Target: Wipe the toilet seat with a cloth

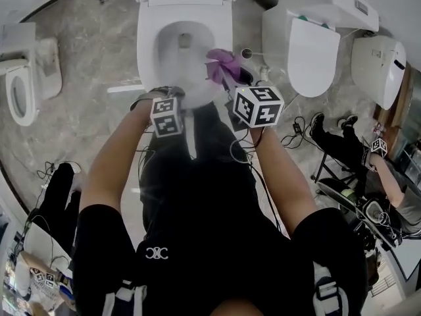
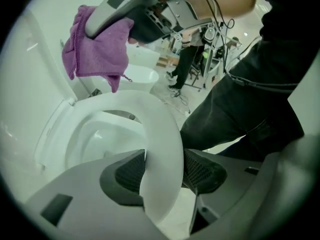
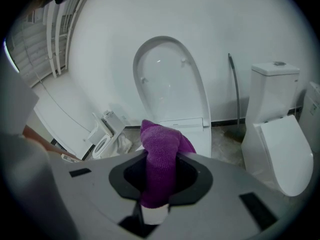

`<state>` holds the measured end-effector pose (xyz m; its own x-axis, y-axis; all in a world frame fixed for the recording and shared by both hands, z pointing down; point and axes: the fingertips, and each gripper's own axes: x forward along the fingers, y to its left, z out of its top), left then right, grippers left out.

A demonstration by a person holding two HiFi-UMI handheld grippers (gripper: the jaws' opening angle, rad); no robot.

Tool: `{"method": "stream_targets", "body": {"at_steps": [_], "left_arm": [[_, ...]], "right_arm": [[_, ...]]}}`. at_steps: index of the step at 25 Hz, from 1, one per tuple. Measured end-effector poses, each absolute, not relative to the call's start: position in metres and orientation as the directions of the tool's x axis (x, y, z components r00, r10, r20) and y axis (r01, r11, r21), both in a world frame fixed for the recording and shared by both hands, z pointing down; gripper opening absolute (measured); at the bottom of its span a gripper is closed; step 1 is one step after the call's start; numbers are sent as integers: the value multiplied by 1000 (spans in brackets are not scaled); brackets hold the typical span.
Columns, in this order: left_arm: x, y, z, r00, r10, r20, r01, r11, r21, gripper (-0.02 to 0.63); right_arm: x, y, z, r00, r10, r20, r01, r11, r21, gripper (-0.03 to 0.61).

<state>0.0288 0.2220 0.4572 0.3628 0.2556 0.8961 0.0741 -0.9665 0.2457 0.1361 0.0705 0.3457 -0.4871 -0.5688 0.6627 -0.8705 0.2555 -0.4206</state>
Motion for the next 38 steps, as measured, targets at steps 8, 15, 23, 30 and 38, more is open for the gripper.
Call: {"method": "stream_targets", "body": {"at_steps": [8, 15, 23, 30, 38], "left_arm": [[27, 238, 508, 339, 269, 902, 64, -963, 263, 236], [28, 247, 561, 319, 291, 902, 51, -956, 290, 242], [33, 246, 616, 345, 360, 867, -70, -911, 406, 242], [33, 228, 645, 467, 361, 807, -296, -796, 528, 178], [31, 228, 649, 451, 300, 840, -316, -827, 465, 176]], "right_arm": [[135, 55, 407, -513, -526, 678, -857, 271, -438, 84], [136, 52, 457, -533, -493, 688, -846, 294, -445, 84], [135, 54, 508, -556, -440, 705, -830, 326, -451, 84], [135, 59, 536, -570, -416, 708, -820, 346, -456, 84], [134, 55, 556, -565, -435, 701, -824, 348, -448, 84]]}}
